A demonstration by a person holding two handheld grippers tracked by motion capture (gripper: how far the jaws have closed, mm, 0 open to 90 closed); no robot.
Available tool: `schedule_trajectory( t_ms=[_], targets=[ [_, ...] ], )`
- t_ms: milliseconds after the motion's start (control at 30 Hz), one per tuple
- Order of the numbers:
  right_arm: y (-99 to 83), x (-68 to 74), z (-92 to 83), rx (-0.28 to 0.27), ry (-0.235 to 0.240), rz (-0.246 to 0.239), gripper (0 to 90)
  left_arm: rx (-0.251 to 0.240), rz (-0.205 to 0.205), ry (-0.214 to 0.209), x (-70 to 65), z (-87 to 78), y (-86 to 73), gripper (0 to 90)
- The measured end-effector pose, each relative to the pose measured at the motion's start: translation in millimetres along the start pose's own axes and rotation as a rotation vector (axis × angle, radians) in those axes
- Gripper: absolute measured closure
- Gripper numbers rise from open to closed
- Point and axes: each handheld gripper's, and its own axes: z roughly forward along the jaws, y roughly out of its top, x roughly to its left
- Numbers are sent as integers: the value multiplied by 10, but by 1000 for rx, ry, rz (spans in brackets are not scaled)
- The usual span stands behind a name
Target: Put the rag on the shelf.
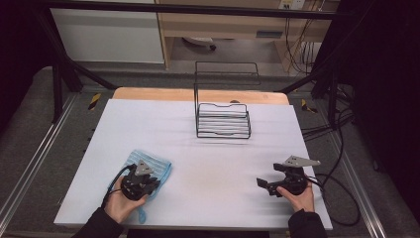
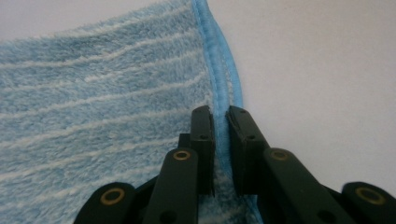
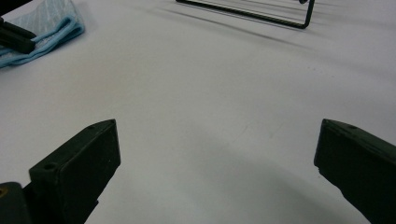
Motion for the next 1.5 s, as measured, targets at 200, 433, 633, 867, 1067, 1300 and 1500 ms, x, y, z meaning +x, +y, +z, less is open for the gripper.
schedule_trajectory(
  t_ms=[200, 433, 633, 867, 1067, 1300, 1500],
  targets=[
    [1, -2, -1, 0, 0, -1, 10, -2, -10, -23, 59, -69, 6, 839],
    [2, -3, -3, -3, -2, -1, 10, -12, -7, -32, 111, -120, -26, 837],
    [3, -2, -9, -4, -2, 4, 10, -22, -5, -33, 17, -82, -40, 677],
    [2, -2, -16, -7, -5, 3, 9, -22, 25, 3, -97, -38, -84, 584],
    [0, 0, -14, -8, -6, 4, 9, -14, 61, 78, -180, -5, -92, 627],
    [1, 0, -11, -8, -5, 6, 9, 9, 53, 113, -189, 5, -59, 715],
    [2, 2, -9, -5, -3, 9, 9, 14, 50, 125, -181, 6, -44, 780]
  ],
)
